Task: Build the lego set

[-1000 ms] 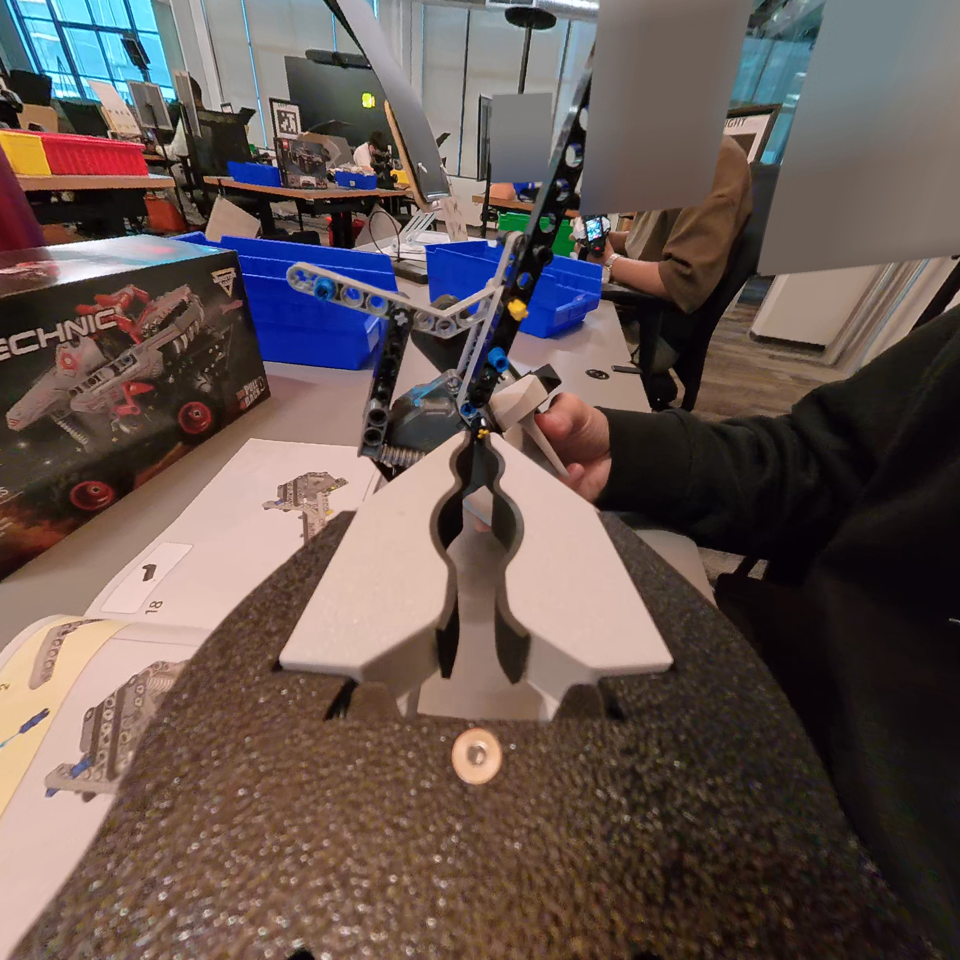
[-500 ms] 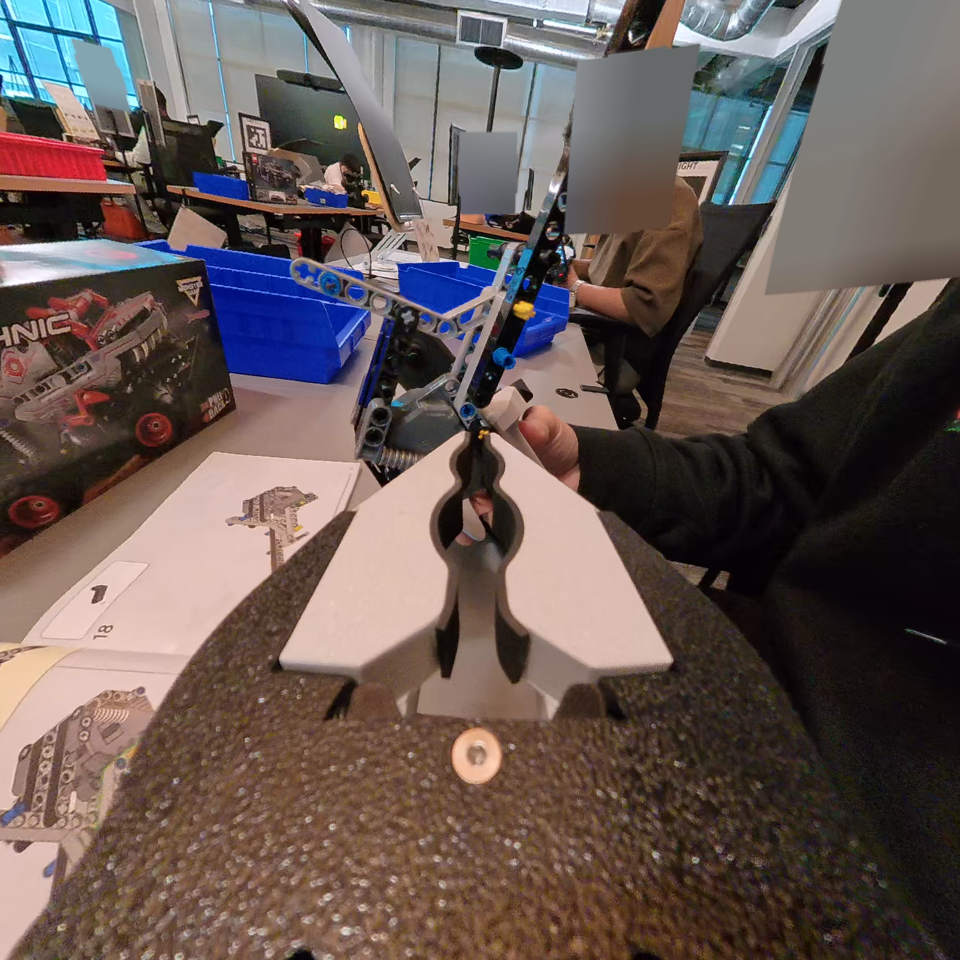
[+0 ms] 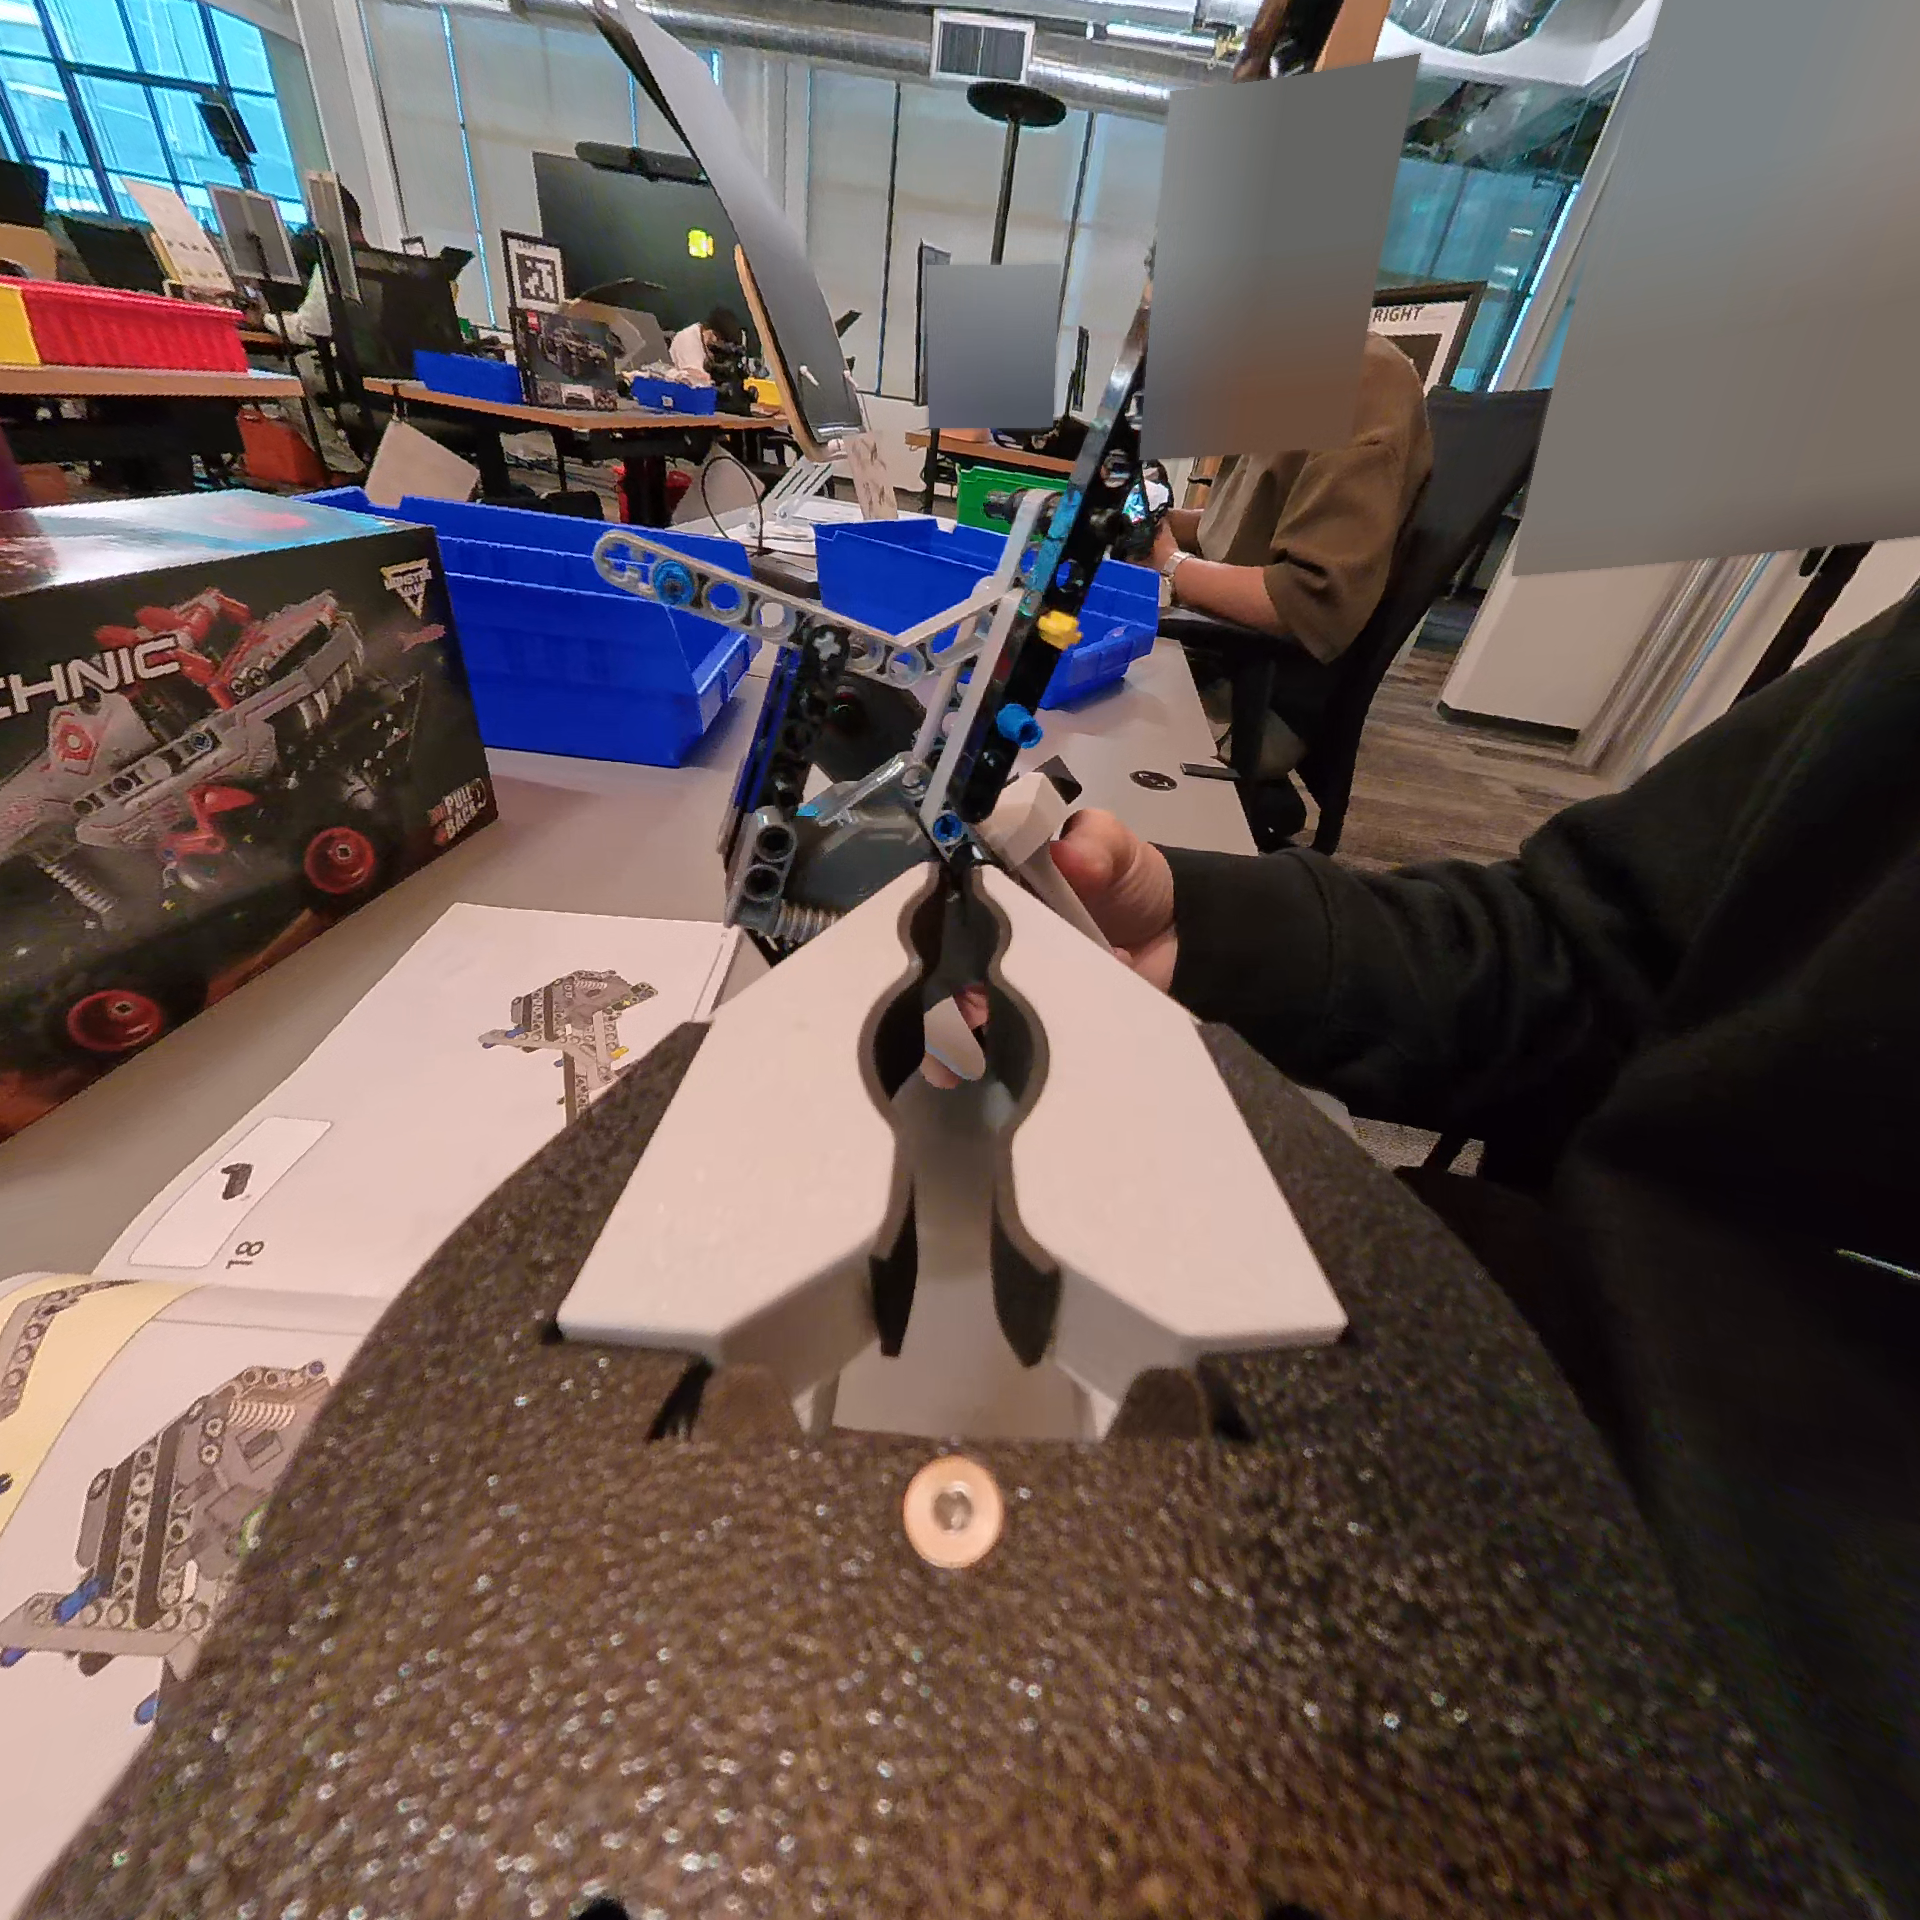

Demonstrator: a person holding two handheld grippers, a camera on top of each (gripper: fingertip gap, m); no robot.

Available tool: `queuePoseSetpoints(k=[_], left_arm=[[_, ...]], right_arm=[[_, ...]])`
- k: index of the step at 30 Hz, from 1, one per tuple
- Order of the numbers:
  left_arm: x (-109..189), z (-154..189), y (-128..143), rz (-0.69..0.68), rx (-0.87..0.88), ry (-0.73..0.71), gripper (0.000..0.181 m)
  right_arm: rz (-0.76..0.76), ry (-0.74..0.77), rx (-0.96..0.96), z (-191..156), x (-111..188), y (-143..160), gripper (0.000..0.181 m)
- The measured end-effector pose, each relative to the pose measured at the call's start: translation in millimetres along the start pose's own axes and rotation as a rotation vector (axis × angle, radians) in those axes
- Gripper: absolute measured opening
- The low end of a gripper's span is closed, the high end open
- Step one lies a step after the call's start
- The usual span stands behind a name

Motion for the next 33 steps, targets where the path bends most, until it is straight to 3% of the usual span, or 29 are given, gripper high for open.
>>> queuePoseSetpoints(k=[27,30,33], left_arm=[[1.8,0.4,1.5,-0.021,-0.028,-0.041,0.000],[7.8,-6.1,4.9,-0.015,-0.007,-0.030,0.014],[25.1,-18.6,2.5,0.013,0.017,-0.098,0.015]], right_arm=[[-0.003,0.040,0.027,-0.1,-0.3,0.5,0.044],[-0.035,0.140,0.138,0.2,2.6,-2.8,0.044],[-0.086,0.468,0.432,-1.2,19.4,-18.5,0.043]])
Point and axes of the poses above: each gripper's, where its closed fingertips meet, x back along the fingers, y out of its underside, z = x × y across the jaws, the point moved 6 cm from there along x, back along the fingers, and after that the axes turned 12 degrees about y, right-handed, at the moved point
